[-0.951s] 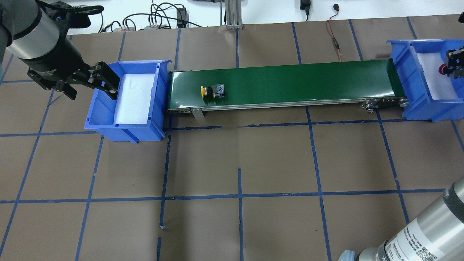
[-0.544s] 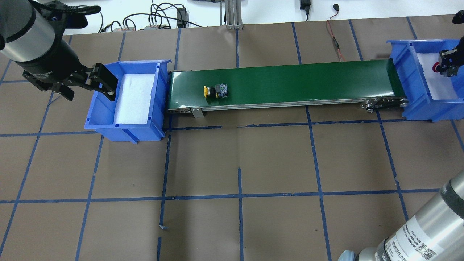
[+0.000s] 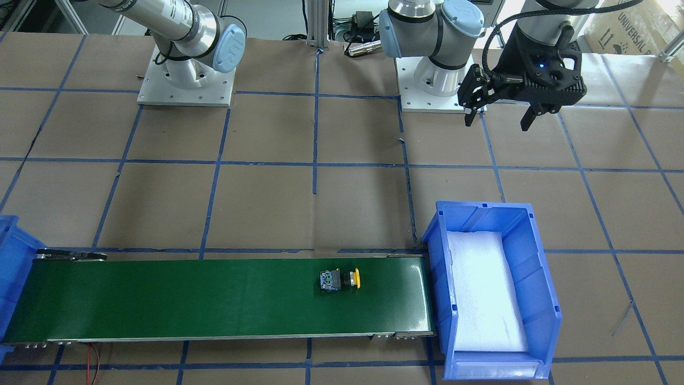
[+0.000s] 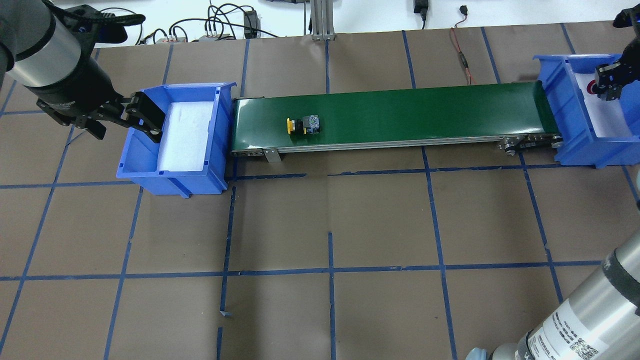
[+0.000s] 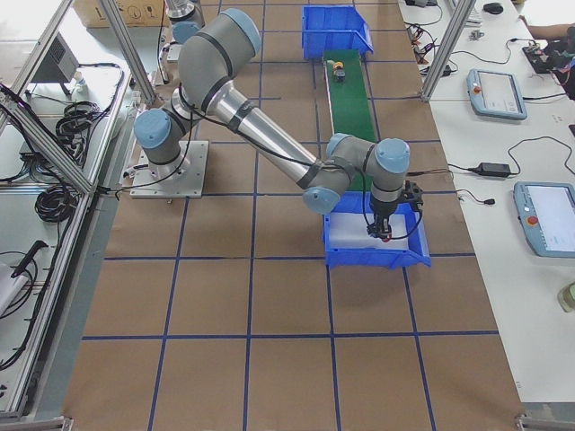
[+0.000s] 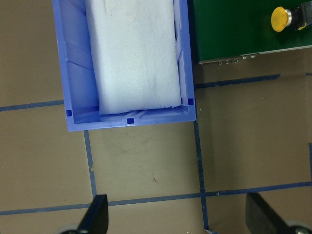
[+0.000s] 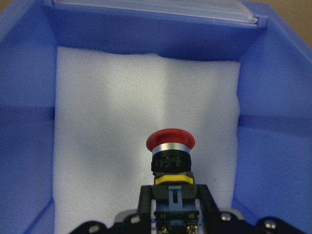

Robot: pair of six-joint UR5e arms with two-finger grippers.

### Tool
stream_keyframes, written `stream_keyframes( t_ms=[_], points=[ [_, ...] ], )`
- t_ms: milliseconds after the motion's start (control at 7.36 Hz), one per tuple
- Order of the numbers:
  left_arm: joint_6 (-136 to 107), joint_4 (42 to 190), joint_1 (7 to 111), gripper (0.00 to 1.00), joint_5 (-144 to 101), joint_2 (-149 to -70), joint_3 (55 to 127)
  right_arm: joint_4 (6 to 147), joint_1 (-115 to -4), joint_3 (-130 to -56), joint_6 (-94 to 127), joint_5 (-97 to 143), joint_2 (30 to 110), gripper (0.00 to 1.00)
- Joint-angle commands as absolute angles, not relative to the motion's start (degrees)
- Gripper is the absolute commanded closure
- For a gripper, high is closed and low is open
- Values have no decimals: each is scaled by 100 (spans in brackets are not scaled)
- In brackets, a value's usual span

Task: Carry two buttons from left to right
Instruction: 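Lower the red-capped button onto the foam in the far bin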

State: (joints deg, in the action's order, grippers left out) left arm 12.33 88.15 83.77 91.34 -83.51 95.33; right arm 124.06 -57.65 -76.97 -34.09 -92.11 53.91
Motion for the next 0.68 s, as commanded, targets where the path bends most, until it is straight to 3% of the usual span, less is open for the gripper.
stream_keyframes(
  t_ms=[0, 544],
  points=[
    [1178, 8807, 8376, 0, 9123, -8463, 9519, 12419, -5766, -7655, -3445, -9202, 5388, 77],
    [1204, 8745, 8420, 0, 9106, -8587, 9501, 12393, -5853, -7655, -3410, -9220, 5388, 68]
  ],
)
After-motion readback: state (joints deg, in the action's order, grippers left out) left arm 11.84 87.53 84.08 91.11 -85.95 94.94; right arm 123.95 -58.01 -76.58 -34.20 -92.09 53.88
